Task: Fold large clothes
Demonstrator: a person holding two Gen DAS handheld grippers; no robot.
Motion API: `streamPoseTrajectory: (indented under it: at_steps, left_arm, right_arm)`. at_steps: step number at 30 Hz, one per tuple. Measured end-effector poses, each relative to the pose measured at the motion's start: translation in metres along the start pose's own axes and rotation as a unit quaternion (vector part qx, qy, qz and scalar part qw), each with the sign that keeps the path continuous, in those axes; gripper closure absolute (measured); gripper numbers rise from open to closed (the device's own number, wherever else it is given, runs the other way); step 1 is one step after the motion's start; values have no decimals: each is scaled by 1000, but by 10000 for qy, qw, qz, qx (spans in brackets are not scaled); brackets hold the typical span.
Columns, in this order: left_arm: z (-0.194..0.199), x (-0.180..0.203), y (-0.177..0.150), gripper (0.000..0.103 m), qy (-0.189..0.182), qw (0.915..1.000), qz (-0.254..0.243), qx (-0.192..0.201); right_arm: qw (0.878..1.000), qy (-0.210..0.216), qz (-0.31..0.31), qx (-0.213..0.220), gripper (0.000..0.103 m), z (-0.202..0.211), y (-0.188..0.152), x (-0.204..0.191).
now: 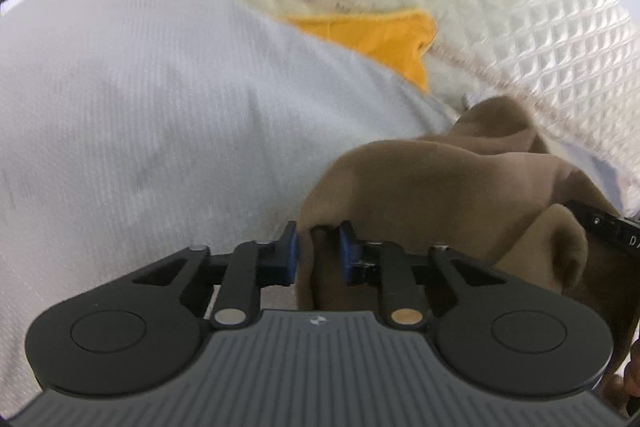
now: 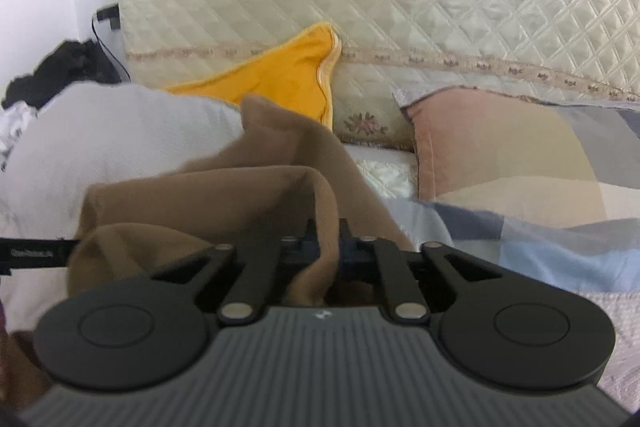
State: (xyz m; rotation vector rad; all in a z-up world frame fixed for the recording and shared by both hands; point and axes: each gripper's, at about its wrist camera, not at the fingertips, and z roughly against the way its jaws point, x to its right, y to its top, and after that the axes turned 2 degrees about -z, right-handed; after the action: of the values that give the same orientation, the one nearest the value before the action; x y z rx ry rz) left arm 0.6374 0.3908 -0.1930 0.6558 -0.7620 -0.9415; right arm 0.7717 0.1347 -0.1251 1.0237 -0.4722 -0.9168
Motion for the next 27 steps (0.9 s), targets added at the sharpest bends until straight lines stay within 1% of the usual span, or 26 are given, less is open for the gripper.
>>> streamPoseTrajectory:
  at_steps: [1, 3, 5, 7, 11, 16, 20, 22, 25, 27]
  left_arm:
    - [9, 0, 2, 83, -56, 10000, 2, 61]
    - [30, 2, 6, 83, -179, 9997, -8, 184]
    - [55, 8, 11, 84, -308, 9989, -134, 332]
    - [82, 15, 14, 85, -425, 9975, -256, 505]
    - [147, 30, 10, 85, -635, 9940, -276, 852]
    - [236, 44, -12, 85, -753, 9890, -285, 1242]
    - [313, 51, -51, 85, -773, 9866, -256, 1412]
    - [344, 57, -78, 85, -686, 9865, -325, 1454]
    - [378, 56, -122, 85, -691, 9880, -157, 1371]
    - [393, 53, -150, 85, -711, 9892, 3, 1279]
  right_arm:
    - [10000, 13, 11, 58, 95, 5, 3, 0]
    - [9996, 76, -170, 213, 95, 20, 8, 5]
    - [9986, 156, -354, 351, 95, 37, 11, 11]
    - [9979, 150, -375, 501, 95, 57, 11, 14]
    - [9954, 142, -396, 857, 95, 113, 9, 14]
    - [9907, 163, -281, 1323, 95, 201, 2, 1]
    - [9863, 166, -269, 1620, 95, 278, -19, -16]
    - [9847, 140, -251, 1721, 95, 308, -34, -24]
    - [9835, 114, -284, 1782, 95, 347, -66, -30]
    - [9835, 124, -401, 1760, 95, 368, -89, -31]
